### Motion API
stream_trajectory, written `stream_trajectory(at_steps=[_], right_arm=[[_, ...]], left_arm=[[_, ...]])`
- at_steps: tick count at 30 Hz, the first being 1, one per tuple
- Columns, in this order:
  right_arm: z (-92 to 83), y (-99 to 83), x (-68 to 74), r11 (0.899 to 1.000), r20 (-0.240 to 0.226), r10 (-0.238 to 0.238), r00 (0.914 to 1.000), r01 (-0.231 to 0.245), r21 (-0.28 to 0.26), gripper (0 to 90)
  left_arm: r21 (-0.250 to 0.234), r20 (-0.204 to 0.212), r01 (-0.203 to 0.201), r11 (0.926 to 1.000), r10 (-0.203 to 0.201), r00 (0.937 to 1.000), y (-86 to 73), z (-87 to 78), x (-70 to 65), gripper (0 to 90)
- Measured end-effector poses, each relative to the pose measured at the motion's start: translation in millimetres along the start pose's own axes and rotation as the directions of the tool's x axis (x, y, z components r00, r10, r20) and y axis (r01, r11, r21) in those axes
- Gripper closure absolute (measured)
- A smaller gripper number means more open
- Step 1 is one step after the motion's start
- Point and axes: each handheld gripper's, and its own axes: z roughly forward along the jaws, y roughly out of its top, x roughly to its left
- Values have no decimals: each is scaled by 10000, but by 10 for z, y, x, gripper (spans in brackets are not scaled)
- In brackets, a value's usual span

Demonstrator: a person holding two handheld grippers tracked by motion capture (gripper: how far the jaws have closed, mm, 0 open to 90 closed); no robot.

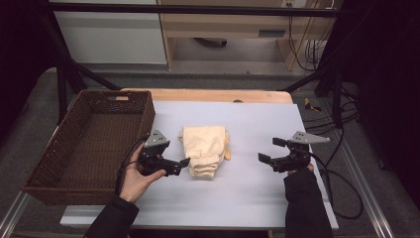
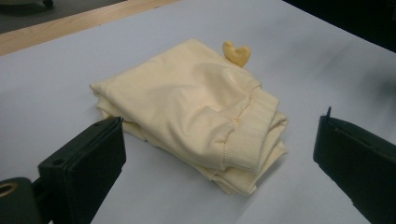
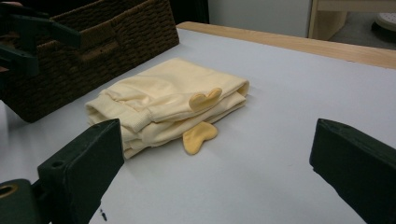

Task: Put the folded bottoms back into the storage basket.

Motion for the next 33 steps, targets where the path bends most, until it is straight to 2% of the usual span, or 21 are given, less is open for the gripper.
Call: stream_trajectory(at_steps=[12,19,33], right_arm=[[7,-2,1,10000,40,-25,10000,25,43,32],[5,-2,3,10000,39,-25,10000,25,30,32],[11,-5,7,10000,48,1,10000,-2,79,32]], left_arm=[[181,112,121,9998,-123,9999,41,192,10,23],[5,253,174,9998,-174,9995,62,238,32,22],[51,279,392,9992,-393,9988,68,396,139,23]])
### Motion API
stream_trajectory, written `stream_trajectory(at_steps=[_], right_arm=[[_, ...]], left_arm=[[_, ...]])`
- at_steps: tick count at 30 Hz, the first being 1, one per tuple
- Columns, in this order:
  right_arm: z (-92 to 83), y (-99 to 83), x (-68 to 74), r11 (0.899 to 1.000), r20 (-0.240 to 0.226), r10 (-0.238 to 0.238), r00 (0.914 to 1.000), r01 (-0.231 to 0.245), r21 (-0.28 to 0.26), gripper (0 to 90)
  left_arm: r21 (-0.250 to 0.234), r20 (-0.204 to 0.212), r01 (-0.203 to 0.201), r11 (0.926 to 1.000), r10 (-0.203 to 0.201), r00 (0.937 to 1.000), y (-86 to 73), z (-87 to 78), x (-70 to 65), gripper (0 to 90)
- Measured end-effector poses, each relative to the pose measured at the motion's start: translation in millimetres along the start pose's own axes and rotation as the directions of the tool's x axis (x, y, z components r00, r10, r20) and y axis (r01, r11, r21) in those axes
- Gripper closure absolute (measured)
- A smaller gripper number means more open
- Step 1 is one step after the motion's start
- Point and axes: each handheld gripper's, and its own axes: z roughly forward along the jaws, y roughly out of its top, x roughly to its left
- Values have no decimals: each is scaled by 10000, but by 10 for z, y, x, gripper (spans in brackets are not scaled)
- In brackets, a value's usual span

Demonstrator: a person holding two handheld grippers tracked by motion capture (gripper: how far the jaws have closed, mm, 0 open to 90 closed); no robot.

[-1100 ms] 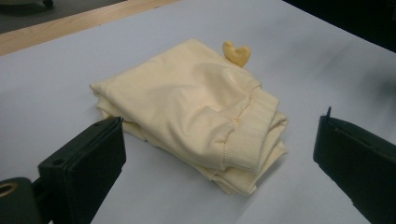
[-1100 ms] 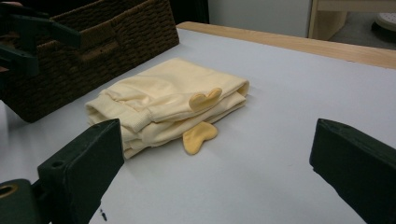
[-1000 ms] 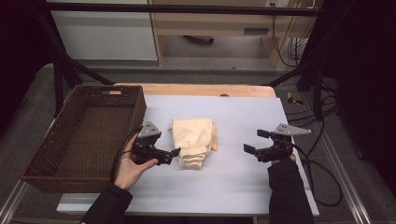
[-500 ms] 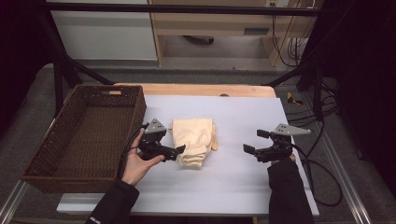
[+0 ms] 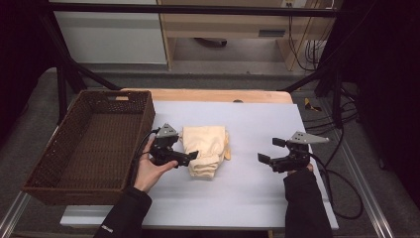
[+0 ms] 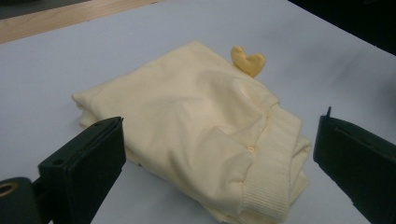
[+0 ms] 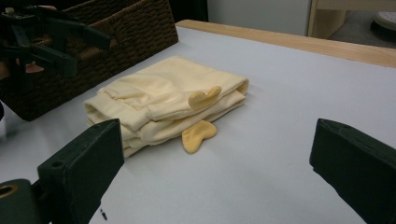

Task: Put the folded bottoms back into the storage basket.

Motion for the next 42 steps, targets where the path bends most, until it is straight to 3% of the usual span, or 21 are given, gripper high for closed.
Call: stream_trajectory(at_steps=[13,26,42], right_arm=[[2,-1,-2,10000,32,-1,10000,1,23,32],[0,-2,-7,10000,31,6,10000,-6,7,32],[-1,-3,-16,10000,39,18,10000,-18,-7,32]], left_arm=[[129,-3,282,9995,-282,9996,-19,148,114,23],[266,-268,653,9975,-646,9976,-5,241,258,23],[604,-862,1579,9856,-1525,9845,-24,401,447,118]])
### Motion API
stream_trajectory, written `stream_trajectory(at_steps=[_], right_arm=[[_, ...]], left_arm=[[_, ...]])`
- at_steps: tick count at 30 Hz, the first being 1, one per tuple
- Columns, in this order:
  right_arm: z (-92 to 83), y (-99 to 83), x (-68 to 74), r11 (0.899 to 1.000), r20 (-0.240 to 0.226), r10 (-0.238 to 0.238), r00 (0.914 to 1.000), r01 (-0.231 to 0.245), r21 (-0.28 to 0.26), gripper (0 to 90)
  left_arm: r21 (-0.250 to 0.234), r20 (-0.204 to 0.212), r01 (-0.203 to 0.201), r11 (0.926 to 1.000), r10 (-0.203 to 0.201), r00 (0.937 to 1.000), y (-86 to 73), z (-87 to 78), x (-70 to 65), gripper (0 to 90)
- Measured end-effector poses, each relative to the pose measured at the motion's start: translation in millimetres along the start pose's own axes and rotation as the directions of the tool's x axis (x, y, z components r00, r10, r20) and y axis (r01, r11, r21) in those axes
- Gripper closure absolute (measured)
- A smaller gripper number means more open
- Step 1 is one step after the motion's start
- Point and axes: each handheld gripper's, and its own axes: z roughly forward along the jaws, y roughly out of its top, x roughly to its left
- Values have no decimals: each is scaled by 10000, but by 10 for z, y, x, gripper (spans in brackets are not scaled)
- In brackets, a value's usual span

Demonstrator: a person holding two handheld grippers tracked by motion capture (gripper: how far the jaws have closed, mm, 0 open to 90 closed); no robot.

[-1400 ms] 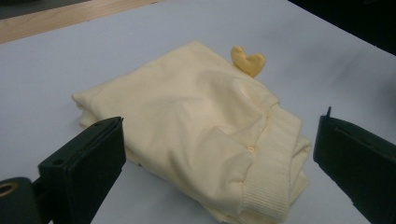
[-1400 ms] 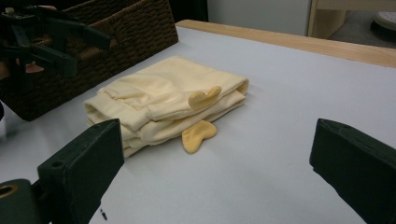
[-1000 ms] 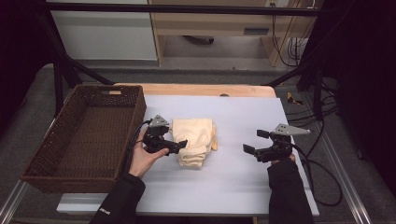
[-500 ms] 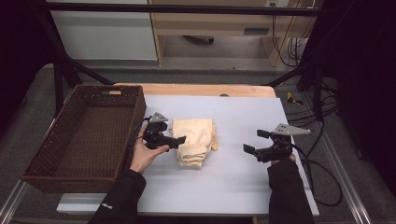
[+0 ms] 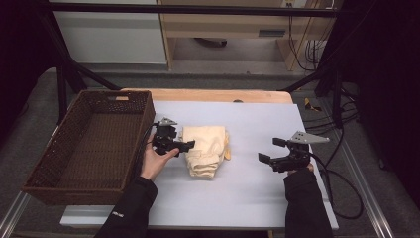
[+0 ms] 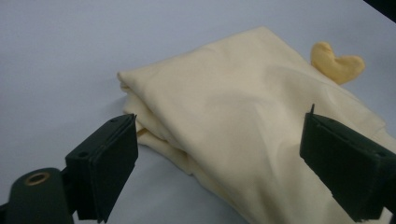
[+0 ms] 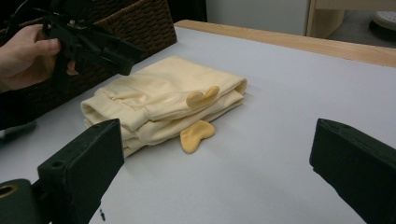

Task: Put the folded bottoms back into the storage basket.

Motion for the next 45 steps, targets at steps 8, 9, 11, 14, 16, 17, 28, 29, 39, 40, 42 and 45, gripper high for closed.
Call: stream_trajectory(at_steps=[8,9,11,14,16,17,28,29,39,40,42,45], right_arm=[[-4,1,-1,10000,-8,-1,10000,1,-24,32],[-4,1,0,10000,-11,9,10000,-9,-22,32],[0,0,0,10000,-11,21,10000,-21,-8,32],[1,0,0,10000,-11,19,10000,-19,5,32],[1,0,-1,10000,-8,16,10000,-16,8,32],[1,0,0,10000,-13,21,10000,-21,3,32],[0,1,1,10000,-31,35,10000,-35,-13,32],[0,1,1,10000,-31,35,10000,-35,-13,32],[-3,3,-1,10000,-43,38,10000,-38,-49,32],[-3,3,-1,10000,-43,38,10000,-38,-49,32],[-1,2,-2,10000,-47,24,10000,-24,-39,32],[-3,3,-1,10000,-40,30,10000,-30,-52,32]], left_arm=[[357,35,316,9989,-317,9995,-26,103,67,196],[403,-21,307,9987,-307,9995,-31,113,75,205],[487,-9,401,9980,-401,9992,-41,130,86,223],[564,-10,455,9974,-455,9990,-48,143,96,231],[656,30,506,9966,-509,9987,-59,160,104,232],[692,76,578,9959,-584,9983,-69,175,109,235],[897,509,1068,9902,-1116,9924,-137,264,126,263],[897,509,1068,9902,-1116,9924,-137,264,126,271],[939,838,1296,9871,-1376,9869,-161,335,95,301],[939,838,1296,9871,-1376,9869,-161,335,95,306],[922,857,1346,9866,-1426,9861,-169,336,93,319],[986,933,1448,9845,-1541,9836,-184,324,83,345]])
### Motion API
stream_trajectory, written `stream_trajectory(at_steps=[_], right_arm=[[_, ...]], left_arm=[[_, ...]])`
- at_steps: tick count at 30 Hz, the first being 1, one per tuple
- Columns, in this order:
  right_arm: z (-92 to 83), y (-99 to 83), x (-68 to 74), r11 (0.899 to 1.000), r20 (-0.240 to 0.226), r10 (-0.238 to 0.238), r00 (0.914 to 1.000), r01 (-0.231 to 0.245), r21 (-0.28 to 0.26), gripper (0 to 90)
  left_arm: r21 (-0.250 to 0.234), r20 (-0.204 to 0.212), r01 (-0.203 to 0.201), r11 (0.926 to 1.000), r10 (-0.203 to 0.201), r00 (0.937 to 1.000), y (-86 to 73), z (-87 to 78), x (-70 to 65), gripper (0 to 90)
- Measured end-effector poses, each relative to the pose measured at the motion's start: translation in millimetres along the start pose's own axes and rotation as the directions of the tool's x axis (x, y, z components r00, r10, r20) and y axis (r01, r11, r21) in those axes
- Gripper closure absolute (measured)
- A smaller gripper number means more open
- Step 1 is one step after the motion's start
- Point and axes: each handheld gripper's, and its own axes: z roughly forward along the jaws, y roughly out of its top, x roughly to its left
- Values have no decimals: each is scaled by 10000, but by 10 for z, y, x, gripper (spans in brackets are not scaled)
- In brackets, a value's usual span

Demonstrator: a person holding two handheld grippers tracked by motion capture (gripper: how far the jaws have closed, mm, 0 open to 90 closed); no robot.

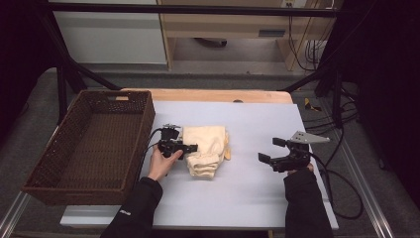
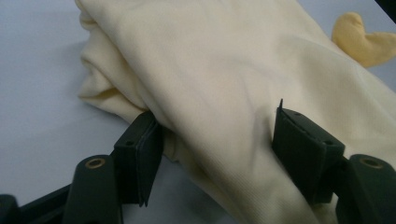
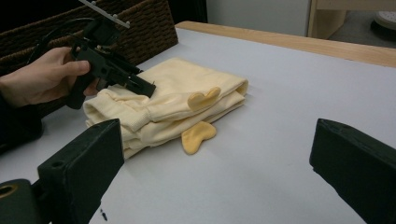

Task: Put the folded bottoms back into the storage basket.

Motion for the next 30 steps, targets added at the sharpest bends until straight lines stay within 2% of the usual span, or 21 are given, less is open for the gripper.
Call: stream_trajectory(at_steps=[1,2,3,4,12,14,17,22,30], right_arm=[[0,0,0,10000,4,3,10000,-3,-1,32],[0,0,0,10000,9,5,10000,-5,3,32],[0,0,0,10000,9,5,10000,-5,3,32],[4,-2,0,10000,12,6,10000,-6,32,32],[-3,1,-3,10000,14,5,10000,-5,-12,32],[3,0,-3,10000,6,4,10000,-4,17,32],[1,1,-3,10000,-4,8,10000,-8,-10,32],[2,1,-2,10000,-7,15,10000,-15,-3,32],[-1,1,-4,10000,10,7,10000,-7,-9,32]], left_arm=[[0,0,0,10000,0,10000,0,0,0,362],[175,296,143,9997,-149,9995,0,-6,-12,389],[175,296,143,9997,-149,9995,0,-6,-12,438],[240,583,221,9995,-235,9980,-3,2,-13,451],[153,771,239,9996,-250,9967,-15,45,15,527],[165,778,247,9996,-260,9966,-15,53,9,574],[214,722,77,9997,-92,9973,-16,60,-1,599],[369,858,249,9990,-280,9959,1,65,9,674],[407,1019,299,9987,-340,9942,15,58,20,701]])
